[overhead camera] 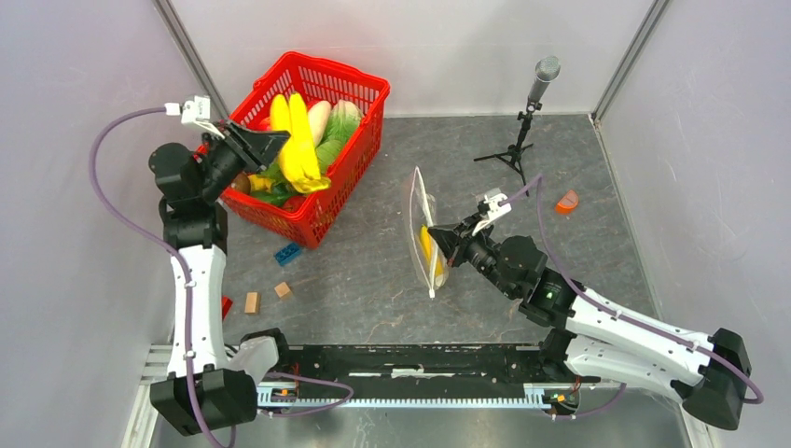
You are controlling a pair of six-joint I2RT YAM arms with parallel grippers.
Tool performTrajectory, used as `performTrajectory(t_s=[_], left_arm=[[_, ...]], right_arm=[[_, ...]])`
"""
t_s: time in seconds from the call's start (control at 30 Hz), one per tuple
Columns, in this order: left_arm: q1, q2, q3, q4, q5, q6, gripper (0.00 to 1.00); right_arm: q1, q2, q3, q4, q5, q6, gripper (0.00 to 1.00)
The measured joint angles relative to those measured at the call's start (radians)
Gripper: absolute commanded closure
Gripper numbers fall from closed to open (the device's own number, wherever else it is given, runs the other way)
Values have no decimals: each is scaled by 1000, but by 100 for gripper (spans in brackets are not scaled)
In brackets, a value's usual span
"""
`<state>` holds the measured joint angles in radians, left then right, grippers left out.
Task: Place the food in the zip-top bag and seal the zipper
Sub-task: Place the fake fruit in the zipper food storage bag.
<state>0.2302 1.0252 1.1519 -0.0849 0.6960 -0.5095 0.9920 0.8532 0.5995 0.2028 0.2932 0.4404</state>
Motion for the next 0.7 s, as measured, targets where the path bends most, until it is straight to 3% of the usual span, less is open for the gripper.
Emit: performTrajectory(t_s=[0.17,0.4,0.7], left_arm=[[-103,-32,-132,233,79,-196,89],[-402,-92,-158,421,95,-212,89],[-604,-69,-296,721,56,-337,91]], right_arm=[[0,17,-15,37,-1,29,100],[0,43,-17,62,-16,56,100],[0,69,-12,72,-28,79,100]])
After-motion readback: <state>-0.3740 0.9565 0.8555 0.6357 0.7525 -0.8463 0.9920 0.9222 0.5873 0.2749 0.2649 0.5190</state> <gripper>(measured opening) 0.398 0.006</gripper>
